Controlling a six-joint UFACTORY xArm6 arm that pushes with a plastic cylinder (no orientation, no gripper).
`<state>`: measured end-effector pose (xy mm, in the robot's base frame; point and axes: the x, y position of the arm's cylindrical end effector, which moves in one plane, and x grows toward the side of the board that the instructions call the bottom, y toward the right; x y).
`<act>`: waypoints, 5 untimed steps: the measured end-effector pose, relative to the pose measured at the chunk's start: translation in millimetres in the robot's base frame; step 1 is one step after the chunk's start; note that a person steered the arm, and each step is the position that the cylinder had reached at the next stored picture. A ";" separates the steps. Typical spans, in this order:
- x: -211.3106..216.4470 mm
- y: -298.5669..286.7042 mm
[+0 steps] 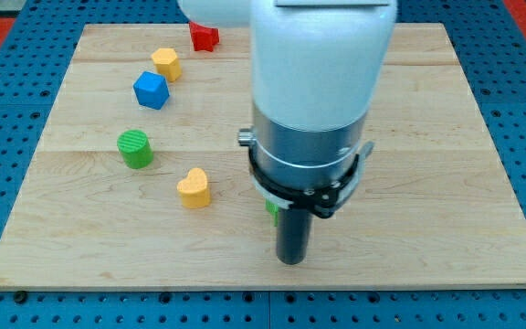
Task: Slide the green star towards the top side
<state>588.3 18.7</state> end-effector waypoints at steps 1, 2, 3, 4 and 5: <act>1.5 -34.6; -1.1 -35.0; -4.3 -1.8; -24.0 -1.9; -40.2 -11.6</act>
<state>548.1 7.1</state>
